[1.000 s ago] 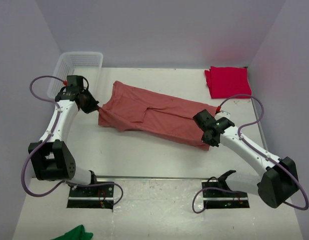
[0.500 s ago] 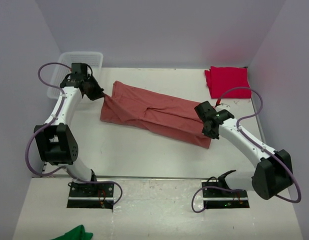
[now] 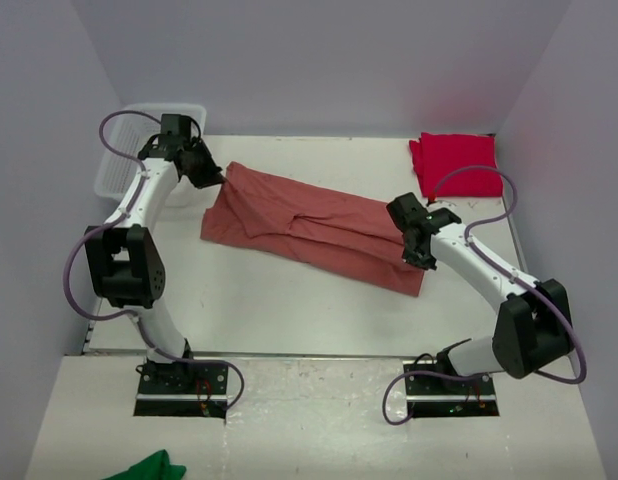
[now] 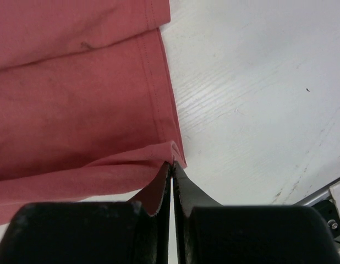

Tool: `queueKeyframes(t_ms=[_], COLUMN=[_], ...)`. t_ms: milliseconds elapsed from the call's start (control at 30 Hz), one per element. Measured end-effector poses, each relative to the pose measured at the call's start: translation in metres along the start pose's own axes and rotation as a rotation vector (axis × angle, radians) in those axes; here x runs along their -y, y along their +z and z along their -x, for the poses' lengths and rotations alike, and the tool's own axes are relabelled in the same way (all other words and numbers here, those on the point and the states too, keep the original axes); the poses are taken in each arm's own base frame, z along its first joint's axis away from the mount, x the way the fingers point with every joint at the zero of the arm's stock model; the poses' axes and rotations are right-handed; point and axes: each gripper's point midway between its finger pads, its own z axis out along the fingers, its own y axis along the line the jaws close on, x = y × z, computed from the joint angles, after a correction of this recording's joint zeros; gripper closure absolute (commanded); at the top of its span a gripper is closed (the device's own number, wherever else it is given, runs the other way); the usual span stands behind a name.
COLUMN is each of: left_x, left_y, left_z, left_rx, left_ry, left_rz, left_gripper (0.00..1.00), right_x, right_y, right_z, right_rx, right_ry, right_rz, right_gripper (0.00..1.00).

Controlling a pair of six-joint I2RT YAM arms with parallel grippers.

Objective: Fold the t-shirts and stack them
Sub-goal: Fold the other side of the tshirt into a rectangle

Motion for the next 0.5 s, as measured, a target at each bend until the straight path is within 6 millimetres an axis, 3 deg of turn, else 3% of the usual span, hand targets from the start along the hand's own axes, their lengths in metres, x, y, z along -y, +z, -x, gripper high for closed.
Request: queueKeyframes(t_ms=[233,500], left_x=[0.007,0.008], left_y=[0.012,0.031], left_z=[0.012,0.011], left_rx=[0.002,-0.025], left_ry=[0.021,0.022], left_rz=[-0.016,-0.014], left_gripper=[1.00,1.00], right_x=[-0.005,-0.012], right_y=[0.004,0.015], right_z=[0.017,0.020], right_rx=[0.003,-0.021], right_ry=[0.004,-0.033], right_rz=[-0.009,-0.034], right_gripper=[1.00,1.00])
